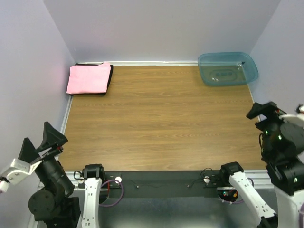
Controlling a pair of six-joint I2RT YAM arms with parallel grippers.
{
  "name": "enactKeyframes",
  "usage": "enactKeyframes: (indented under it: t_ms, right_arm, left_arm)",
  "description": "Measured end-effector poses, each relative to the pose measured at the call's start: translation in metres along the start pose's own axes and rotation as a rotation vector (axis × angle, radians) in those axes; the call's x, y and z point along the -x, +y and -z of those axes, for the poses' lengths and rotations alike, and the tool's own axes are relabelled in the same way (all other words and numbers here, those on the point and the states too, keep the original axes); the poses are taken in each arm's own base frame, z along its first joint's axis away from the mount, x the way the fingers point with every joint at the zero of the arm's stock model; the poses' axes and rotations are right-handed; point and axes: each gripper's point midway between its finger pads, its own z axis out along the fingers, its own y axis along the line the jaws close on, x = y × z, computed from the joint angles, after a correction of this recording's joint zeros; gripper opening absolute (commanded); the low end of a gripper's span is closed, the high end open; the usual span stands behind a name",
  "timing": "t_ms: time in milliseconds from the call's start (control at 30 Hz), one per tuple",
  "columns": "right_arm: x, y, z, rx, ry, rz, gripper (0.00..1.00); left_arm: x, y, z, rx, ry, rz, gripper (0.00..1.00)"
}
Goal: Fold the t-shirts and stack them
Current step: Neatly place the folded tshirt to the corner
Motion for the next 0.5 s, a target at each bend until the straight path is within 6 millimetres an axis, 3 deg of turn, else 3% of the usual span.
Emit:
enactKeyframes:
  t_ms: [100,200,367,500]
  right_arm:
    - [0.007,-0.021,0.023,0.020,-0.079,-0.018,1.00]
    - [0.006,-0.033,0.033,0.027,-0.119,-0.005,1.00]
    - [-0.008,-0.037,0.029,0.024,-0.105,0.052,1.00]
    - [-0.022,-0.036,0.023,0.026,-0.077,0.075,1.00]
  left_arm:
    - [-0.001,0.013,0.011,0.027,-0.023,-0.015,0.99]
    - [-0.015,0.031,0.016,0.090,-0.023,-0.020,0.99]
    - [-0.051,0.038,0.008,0.112,0.047,-0.052,0.98]
    - [-0.053,0.039,0.008,0.118,0.059,-0.052,0.98]
